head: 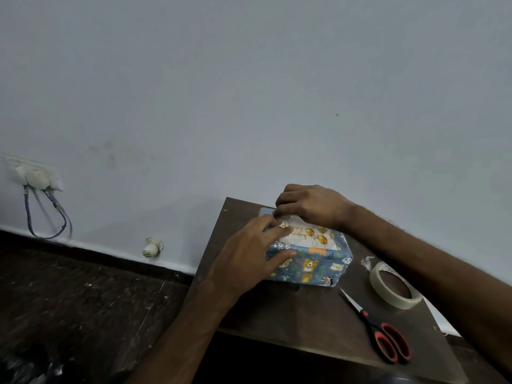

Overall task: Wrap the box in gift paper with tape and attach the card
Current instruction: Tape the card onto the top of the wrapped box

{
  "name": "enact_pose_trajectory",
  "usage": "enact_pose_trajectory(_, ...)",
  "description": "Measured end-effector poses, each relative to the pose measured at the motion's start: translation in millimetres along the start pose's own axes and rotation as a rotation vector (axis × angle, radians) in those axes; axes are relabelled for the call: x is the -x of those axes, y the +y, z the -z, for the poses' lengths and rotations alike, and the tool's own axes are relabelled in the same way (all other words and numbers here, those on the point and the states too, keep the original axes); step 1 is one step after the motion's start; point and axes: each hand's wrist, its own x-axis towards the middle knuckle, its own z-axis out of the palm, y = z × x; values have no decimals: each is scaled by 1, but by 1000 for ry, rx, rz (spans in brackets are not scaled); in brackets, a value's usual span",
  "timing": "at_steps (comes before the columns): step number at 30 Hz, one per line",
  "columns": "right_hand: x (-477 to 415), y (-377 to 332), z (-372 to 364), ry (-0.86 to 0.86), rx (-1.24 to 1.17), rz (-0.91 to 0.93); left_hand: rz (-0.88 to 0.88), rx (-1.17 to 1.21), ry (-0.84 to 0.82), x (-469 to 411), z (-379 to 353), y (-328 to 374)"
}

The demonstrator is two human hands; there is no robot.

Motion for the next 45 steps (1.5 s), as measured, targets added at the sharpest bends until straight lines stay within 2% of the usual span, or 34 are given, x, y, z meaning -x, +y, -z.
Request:
enact_pose_trajectory(13, 6, 20, 3, -72, 37, 52, 15, 4, 10, -1, 0, 1)
enact_pose_trajectory(16, 24, 22, -2, -68, -79, -97, 13, 1, 9, -2, -1, 0)
enact_pose_trajectory(18, 31, 14, -7, -77, -287, -255, 12, -4, 6, -2, -1, 0)
enact_pose_trajectory(21, 36, 5, -13, 14, -486, -363, 10, -5, 11, -1, -1, 1)
enact_pose_trajectory(28, 39, 11, 2, 130, -320, -455, 13, 13, 23, 0, -1, 1)
enact_pose_trajectory(31, 35, -3, -6, -18, -400, -463, 4, 13, 40, 0, -1, 0)
enact_pose_trajectory(33, 39, -12, -18, -96, -539, -554, -8, -3, 53, -1, -2, -1)
enact_pose_trajectory(37, 42, -15, -18, -72, -842, -648, 9, -5, 45, 1, -1, 1)
enact_pose_trajectory(39, 50, -9, -8, -90, -870, -707, 20, 3, 37, 2, 0, 4)
enact_pose_trajectory(41, 71, -7, 2, 57, -785, -830, 37, 35, 46, 4, 1, 6)
enact_pose_trajectory(44, 117, -36, 13, 491, -642, -1124, 57, 143, 99, 5, -1, 6)
enact_pose_trajectory(45, 134, -53, 10, 543, -594, -1229, 64, 167, 114, 6, -1, 6)
